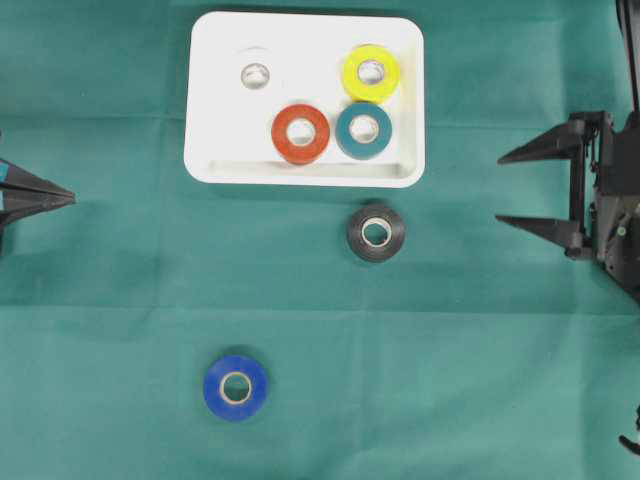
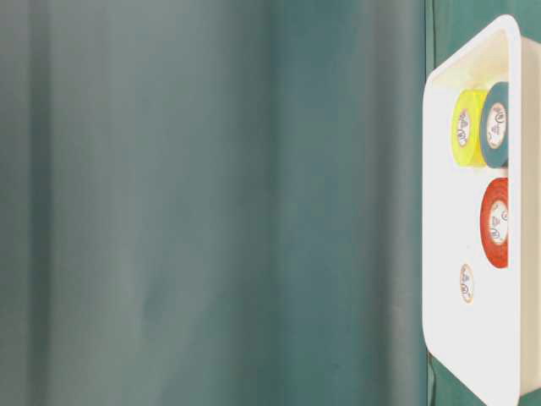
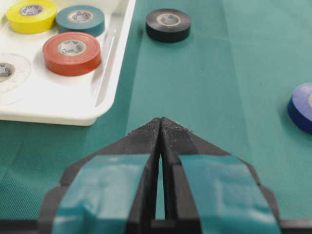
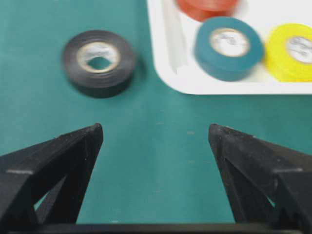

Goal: Put the tape into the white case with the right arm.
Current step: 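Retract the right gripper to the right side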

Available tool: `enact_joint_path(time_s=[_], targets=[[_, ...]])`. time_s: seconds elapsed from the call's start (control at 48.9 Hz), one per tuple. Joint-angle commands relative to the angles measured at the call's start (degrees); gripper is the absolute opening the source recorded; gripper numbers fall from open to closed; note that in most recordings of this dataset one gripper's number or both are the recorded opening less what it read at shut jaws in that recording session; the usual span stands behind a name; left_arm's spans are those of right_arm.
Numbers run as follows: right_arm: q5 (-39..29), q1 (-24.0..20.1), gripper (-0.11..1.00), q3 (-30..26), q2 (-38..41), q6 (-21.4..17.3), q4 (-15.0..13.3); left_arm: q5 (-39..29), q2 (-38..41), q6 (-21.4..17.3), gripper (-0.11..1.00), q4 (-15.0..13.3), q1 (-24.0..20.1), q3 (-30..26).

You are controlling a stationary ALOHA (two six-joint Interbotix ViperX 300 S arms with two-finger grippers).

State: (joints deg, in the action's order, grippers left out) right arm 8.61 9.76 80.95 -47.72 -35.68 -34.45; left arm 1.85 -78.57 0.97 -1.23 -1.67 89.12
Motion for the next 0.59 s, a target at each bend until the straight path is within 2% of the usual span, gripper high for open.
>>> enact_joint_path(time_s=[0.0, 0.143, 0.246, 0.573], targets=[[0.53, -2.64, 0.72, -0.35, 0.18, -0.09, -0.09, 0.26, 0.44, -0.09, 0.00, -0.09, -0.18, -0.62], [0.26, -7.73, 0.72, -0.35, 0.09, -0.09, -0.09, 0.26, 0.44, -0.09, 0.00, -0.09, -0.18, -0.62], [0.00, -9.58, 0.72, -0.35, 0.09, -0.09, -0.09, 0.26, 0.44, -0.09, 0.00, -0.09, -0.18, -0.62], [-2.02, -9.76, 0.72, -0.70, 0.35, -0.09, 0.00, 0.26, 0.44, -0.09, 0.00, -0.09, -0.18, -0.62]])
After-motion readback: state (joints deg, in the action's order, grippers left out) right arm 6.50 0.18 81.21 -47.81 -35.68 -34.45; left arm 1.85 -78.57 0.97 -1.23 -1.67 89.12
